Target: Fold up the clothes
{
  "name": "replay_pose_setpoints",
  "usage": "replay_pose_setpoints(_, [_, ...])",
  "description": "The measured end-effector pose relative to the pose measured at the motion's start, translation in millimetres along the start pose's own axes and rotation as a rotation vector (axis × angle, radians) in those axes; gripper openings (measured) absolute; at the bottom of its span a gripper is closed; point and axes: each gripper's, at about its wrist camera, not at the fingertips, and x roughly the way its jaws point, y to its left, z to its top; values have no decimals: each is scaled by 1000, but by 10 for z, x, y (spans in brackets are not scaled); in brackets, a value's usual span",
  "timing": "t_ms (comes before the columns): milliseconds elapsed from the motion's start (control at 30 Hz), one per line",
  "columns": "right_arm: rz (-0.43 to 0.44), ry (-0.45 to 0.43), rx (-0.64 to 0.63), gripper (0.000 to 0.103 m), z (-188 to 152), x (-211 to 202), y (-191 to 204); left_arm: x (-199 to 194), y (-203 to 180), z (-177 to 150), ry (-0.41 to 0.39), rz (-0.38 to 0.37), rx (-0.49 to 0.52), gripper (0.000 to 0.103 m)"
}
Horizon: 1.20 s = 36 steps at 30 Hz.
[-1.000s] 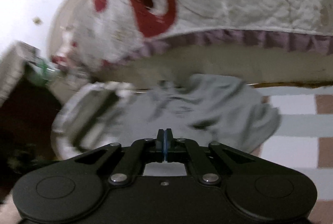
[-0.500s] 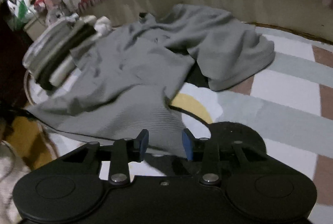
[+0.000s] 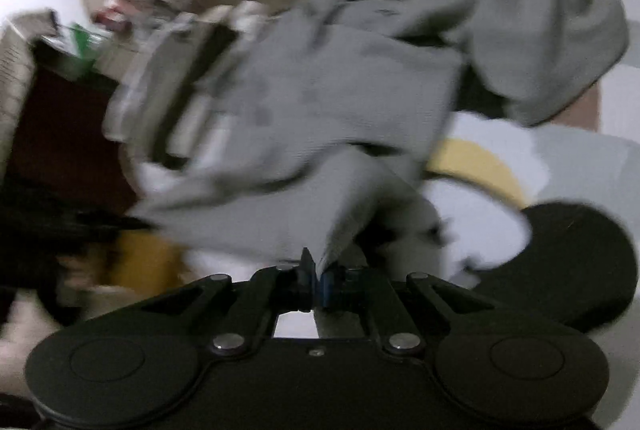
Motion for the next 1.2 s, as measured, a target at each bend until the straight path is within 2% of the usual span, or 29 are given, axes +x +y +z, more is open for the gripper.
replay_pose_setpoints(33, [39, 38, 26, 6, -25, -154, 146, -123, -21, 10, 9, -26, 7, 6])
replay_pose_setpoints(100, [69, 120, -23, 6, -168, -419, 465, -356, -99, -7, 22, -35, 66, 6])
replay_pose_setpoints(200, [22, 224, -57, 6, -454, -599, 655, -444, -203, -117, 64, 61, 186, 6])
replay_pose_setpoints(267, [-19, 260, -29, 6, -608, -502, 532, -275, -196, -225, 124, 116, 215, 6])
replay_pose_setpoints(400, [-153, 308, 2, 6, -866, -119, 196, 147, -188, -450, 231, 163, 250, 6])
replay_pose_setpoints(467, [-162, 340, 9, 6, -967, 3, 159, 196, -220, -522, 225, 205, 283, 6])
replay_pose_setpoints(533, [-143, 352, 12, 6, -1026, 9, 194, 74, -301, -545, 179, 235, 325, 6])
replay_pose_setpoints(633, [-86, 315, -15, 6, -1016, -190, 329, -107, -389, -557, 156, 222, 354, 6])
replay_pose_setpoints(733, [-116, 316, -40, 6, -1002, -236, 326, 24, -397, -622, 211, 243, 369, 6])
replay_pose_setpoints(833, [-180, 378, -37, 6, -1062, -43, 214, 239, -397, -711, 275, 261, 384, 6])
replay_pose_setpoints(933, [-197, 416, -119, 6, -1119, 12, 250, 163, -387, -713, 281, 238, 383, 7])
replay_pose_setpoints(1000, [-219, 412, -154, 11, -1104, -48, 291, 61, -367, -709, 293, 261, 388, 14])
replay_pose_setpoints(1033, [-227, 411, -162, 15, -1097, -86, 295, -3, -373, -707, 278, 302, 400, 17])
replay_pose_setpoints(1067, [-238, 403, -165, 36, -1088, -143, 284, -75, -389, -705, 248, 357, 416, 21])
replay_pose_setpoints(1100, [-260, 378, -166, 46, -1050, -231, 262, -156, -404, -683, 203, 388, 420, 21])
replay_pose_setpoints(1133, [-278, 338, -172, 52, -991, -325, 251, -238, -412, -624, 142, 385, 397, 21])
replay_pose_setpoints(1200, [-291, 221, -167, 52, -806, -568, 199, -368, -427, -462, 19, 343, 315, 26])
